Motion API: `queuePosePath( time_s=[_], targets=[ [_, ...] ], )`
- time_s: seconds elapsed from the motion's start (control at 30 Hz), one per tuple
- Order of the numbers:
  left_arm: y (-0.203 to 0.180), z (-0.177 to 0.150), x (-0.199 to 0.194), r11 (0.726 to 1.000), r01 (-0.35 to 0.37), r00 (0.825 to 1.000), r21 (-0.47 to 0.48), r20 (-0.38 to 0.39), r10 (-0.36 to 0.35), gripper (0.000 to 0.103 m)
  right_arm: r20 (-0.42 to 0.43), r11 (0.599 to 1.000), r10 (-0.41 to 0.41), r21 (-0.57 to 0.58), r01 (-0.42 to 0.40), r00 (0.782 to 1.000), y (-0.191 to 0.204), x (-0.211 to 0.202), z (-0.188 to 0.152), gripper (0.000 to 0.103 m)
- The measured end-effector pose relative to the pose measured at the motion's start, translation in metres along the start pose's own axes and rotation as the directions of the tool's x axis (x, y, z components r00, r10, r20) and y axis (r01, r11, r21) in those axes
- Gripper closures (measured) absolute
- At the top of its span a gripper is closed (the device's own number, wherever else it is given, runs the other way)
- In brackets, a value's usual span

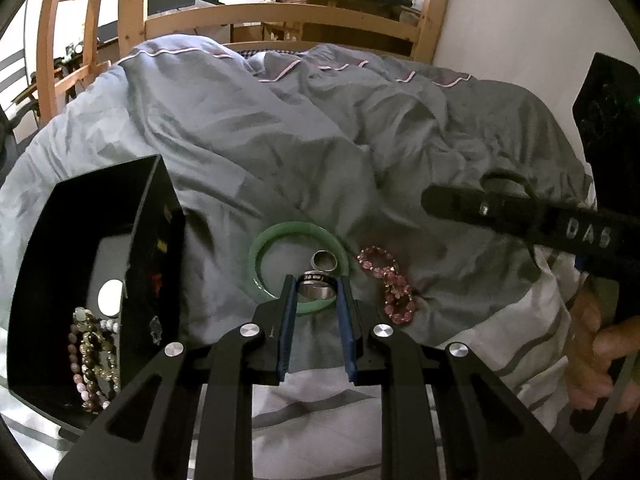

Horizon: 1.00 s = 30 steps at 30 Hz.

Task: Organize jewelry
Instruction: 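Carry the silver ring into the black box and open the left gripper while the right holds the pink bracelet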

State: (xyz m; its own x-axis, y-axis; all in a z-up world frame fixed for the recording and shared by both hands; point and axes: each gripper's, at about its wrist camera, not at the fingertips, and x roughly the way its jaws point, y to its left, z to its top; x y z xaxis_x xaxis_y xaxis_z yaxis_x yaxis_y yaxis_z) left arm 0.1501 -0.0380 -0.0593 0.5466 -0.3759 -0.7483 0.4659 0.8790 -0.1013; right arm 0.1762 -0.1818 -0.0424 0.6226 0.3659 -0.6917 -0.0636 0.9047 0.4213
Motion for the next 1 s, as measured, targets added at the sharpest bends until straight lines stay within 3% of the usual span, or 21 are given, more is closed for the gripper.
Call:
queuePosePath(
  time_s=[0.07, 0.13, 0.17, 0.23, 0.27, 0.37, 0.5, 0.6, 1.0],
  targets=[
    [0.001, -0.001, 0.001, 1.000, -0.008, 1.000, -0.003, -0.005, 0.008, 0.084, -0.067, 0.998, -0.052, -0.042, 0.050, 0.996, 0.004, 0.014, -0.005, 0.089],
    [0.001, 0.000, 0.001, 1.000, -0.014, 1.000, -0.002, -0.003, 0.014, 0.084, -0.117, 0.994, -0.088, -0.070, 0.080, 0.989, 0.003, 0.026, -0.013, 0.062],
    [0.001, 0.001, 0.000, 1.000, -0.011, 1.000, -0.004, 0.001, 0.011, 0.084, -0.139, 0.990, -0.119, -0.087, 0.107, 0.983, 0.003, 0.036, -0.018, 0.043],
    [0.001, 0.000, -0.002, 1.000, -0.009, 1.000, -0.004, 0.005, 0.009, 0.084, -0.155, 0.985, -0.151, -0.112, 0.134, 0.976, 0.002, 0.047, -0.027, 0.048],
    [0.001, 0.001, -0.003, 1.000, -0.009, 1.000, -0.002, 0.006, 0.009, 0.084, -0.169, 0.979, -0.174, -0.133, 0.152, 0.970, 0.002, 0.054, -0.031, 0.065],
    [0.002, 0.000, -0.003, 1.000, -0.011, 1.000, -0.005, 0.004, 0.011, 0.084, -0.156, 0.982, -0.165, -0.123, 0.147, 0.974, 0.000, 0.053, -0.028, 0.091],
    [0.003, 0.002, -0.005, 1.000, -0.011, 1.000, -0.009, 0.012, 0.011, 0.084, -0.039, 0.995, -0.086, -0.058, 0.083, 0.996, -0.002, 0.026, -0.013, 0.091],
    [0.004, 0.002, -0.006, 1.000, -0.014, 1.000, -0.014, 0.016, 0.014, 0.084, 0.023, 0.999, -0.042, -0.020, 0.042, 0.999, -0.004, 0.012, -0.006, 0.091],
    [0.015, 0.010, -0.027, 0.999, 0.018, 0.998, -0.042, 0.058, -0.016, 0.084, 0.096, 0.990, 0.115, 0.076, -0.122, 0.989, -0.007, -0.015, 0.006, 0.091]
  ],
)
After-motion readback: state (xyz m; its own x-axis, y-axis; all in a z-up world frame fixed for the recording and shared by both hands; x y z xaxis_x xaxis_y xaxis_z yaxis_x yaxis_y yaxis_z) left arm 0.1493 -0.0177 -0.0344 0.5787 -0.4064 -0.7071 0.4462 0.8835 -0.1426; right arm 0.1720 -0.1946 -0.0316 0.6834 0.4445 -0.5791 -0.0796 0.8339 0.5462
